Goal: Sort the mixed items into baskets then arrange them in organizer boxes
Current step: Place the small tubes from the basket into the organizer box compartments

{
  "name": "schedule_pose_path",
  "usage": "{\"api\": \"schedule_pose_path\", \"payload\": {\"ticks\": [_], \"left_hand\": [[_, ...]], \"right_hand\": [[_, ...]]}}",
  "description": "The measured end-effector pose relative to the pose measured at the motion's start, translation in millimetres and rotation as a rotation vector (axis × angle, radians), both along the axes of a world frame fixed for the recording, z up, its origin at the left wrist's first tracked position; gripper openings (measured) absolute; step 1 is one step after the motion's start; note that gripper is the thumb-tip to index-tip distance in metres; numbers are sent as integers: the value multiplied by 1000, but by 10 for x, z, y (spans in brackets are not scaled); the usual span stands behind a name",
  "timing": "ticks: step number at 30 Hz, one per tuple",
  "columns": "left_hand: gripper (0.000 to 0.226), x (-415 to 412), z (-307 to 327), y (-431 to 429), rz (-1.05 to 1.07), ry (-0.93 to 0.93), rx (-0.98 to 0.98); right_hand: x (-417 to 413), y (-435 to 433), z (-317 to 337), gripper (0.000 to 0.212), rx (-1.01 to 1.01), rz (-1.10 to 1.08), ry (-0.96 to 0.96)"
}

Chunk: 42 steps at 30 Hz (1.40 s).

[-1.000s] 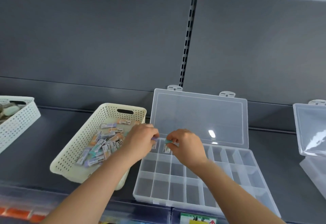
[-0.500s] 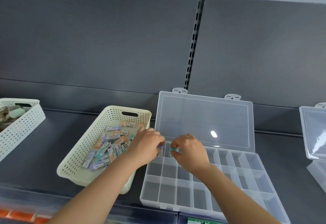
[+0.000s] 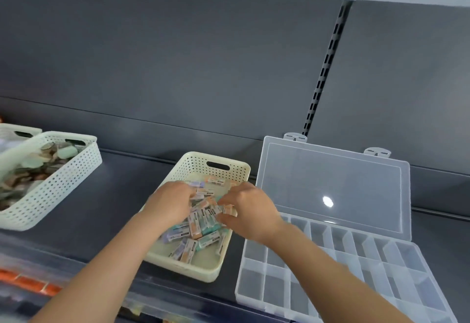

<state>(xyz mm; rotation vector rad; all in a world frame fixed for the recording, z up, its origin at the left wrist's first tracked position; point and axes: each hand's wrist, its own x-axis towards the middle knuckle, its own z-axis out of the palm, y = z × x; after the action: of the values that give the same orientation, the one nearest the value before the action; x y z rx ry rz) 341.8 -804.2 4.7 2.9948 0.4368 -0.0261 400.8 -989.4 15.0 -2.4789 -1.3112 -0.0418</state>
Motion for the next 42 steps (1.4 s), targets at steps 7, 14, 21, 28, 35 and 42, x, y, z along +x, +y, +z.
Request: {"api": "schedule_pose_path", "payload": {"ticks": [7,14,21,28,35,42], "left_hand": [[20,-151,-313,123,67,67,-51],[14,-165,-290,219,115,-45,-184],[17,-136,35,159,159,-451,-477],[18,123,288,-294,-25,-612,-667],[19,396,374,-1044,-291,-561,-621],[20,568,193,-1666,-503,-369,-428]], "right_hand": [[-36,597,-213,36,-492,27,-101],[-23,762,-250,47,-453,0,63],[30,559,-42,57,-65,-52,225],[193,-100,194,34,261,-213,197],[298,-974,271,18,384,-411,163],[298,-1532,99,19,322,-553,129]]}}
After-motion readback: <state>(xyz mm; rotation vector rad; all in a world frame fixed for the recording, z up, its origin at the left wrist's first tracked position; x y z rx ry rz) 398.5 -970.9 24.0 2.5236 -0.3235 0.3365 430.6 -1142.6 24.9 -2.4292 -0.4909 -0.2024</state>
